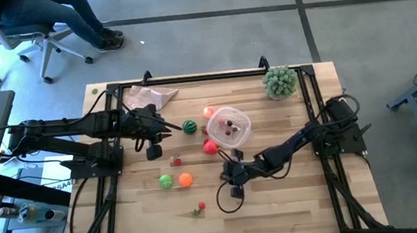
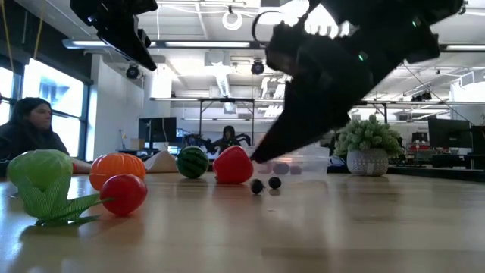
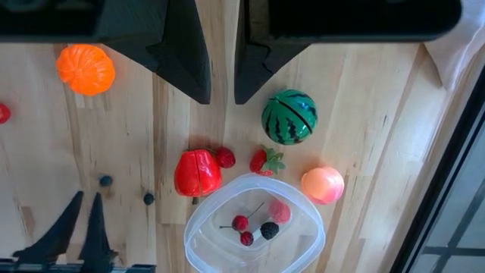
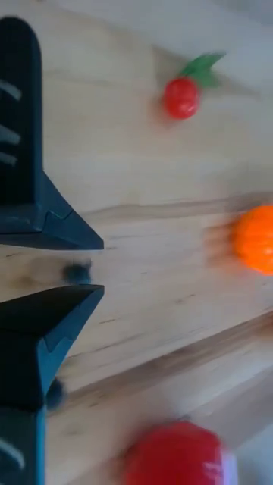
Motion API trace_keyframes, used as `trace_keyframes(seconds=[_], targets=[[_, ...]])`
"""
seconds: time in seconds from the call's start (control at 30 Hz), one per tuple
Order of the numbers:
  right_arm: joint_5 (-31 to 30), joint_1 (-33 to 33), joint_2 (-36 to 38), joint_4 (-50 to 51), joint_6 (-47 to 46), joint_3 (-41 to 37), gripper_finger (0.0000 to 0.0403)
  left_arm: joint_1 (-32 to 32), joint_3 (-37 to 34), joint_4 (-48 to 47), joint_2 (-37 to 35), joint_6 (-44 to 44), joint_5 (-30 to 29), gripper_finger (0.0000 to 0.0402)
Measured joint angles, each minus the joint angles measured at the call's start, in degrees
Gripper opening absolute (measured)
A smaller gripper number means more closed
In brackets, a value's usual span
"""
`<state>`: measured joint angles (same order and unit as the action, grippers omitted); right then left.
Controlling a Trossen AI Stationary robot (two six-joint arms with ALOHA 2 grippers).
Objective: Pick and placing Produce into tupperware
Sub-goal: Put the blueberry into the transparent bin
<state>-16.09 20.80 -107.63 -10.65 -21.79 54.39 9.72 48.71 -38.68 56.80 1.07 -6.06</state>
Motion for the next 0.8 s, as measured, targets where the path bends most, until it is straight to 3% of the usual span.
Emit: trace_keyframes(seconds=[0.2,0.37,0.6,0.8], targets=[[-0.43,-0.16,0.22,8.93,2.76,4.45,0.0073,0.0,0.0,0.0,0.0,-0.01,-0.01,0.0051],[-0.33,-2.1,0.24,9.57,4.21,4.74,0.0073,0.01,0.0,0.0,0.0,-0.01,0.01,0.0051],[8.8,-5.79,0.26,9.34,2.75,4.74,0.0073,0.01,0.0,0.0,0.02,-0.01,-0.01,0.0051],[10.83,-5.84,0.28,9.29,6.79,4.74,0.0087,0.0,0.0,0.0,0.01,0.0,0.0,0.0051]])
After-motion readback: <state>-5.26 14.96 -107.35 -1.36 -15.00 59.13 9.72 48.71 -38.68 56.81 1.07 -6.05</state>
